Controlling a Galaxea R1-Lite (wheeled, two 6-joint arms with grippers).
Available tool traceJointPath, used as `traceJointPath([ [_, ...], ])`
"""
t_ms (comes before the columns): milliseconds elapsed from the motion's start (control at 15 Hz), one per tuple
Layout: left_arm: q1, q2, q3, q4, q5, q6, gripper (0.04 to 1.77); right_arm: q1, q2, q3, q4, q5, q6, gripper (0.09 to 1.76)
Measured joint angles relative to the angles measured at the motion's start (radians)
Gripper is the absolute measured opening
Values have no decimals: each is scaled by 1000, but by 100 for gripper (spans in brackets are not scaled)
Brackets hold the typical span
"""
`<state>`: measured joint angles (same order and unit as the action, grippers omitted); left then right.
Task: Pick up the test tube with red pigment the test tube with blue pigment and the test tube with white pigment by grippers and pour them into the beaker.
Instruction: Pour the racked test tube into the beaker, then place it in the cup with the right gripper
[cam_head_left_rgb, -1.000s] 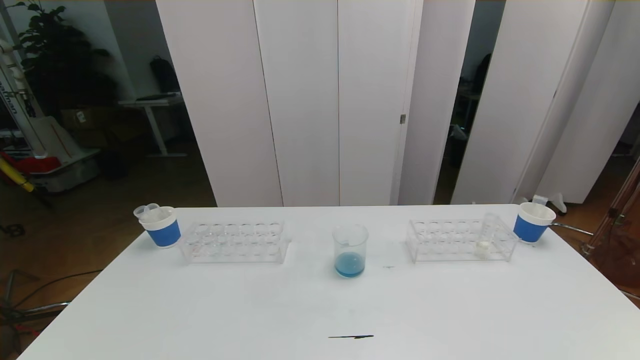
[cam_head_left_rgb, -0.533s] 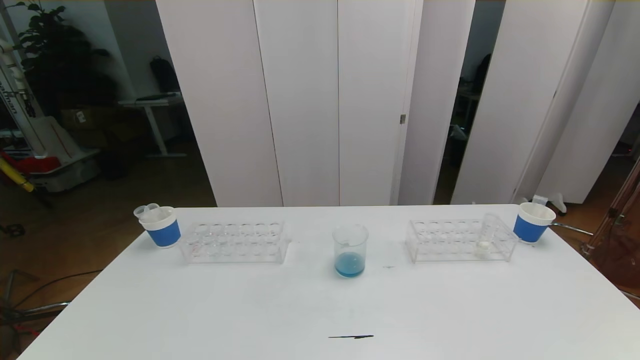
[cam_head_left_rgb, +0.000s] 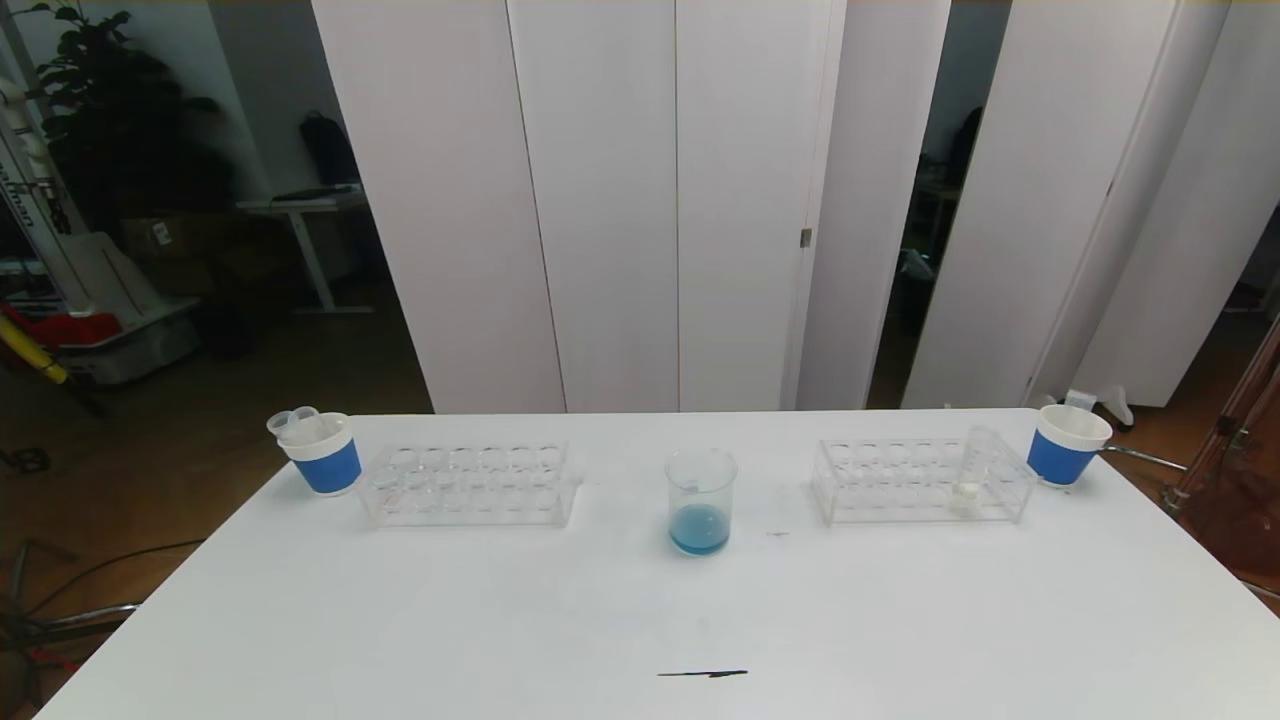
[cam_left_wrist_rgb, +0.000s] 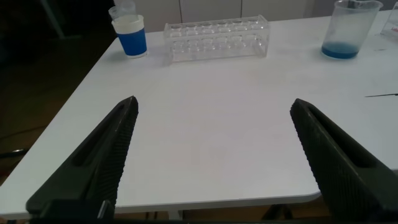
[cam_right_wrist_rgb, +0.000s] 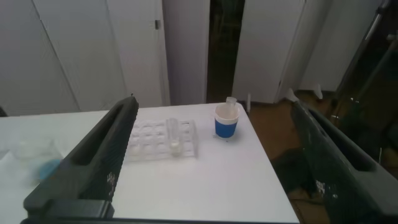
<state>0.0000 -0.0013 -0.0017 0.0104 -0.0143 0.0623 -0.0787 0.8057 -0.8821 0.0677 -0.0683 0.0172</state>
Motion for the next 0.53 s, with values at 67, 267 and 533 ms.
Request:
traceJointPath([
  [67,0,0,0,0,0,0,175,-11,50,-31,-19,0,7,175],
  [267,0,0,0,0,0,0,175,-26,214,-81,-127,0,21,175],
  [533,0,0,0,1,0,0,175,-24,451,-44,-371,0,24,175],
])
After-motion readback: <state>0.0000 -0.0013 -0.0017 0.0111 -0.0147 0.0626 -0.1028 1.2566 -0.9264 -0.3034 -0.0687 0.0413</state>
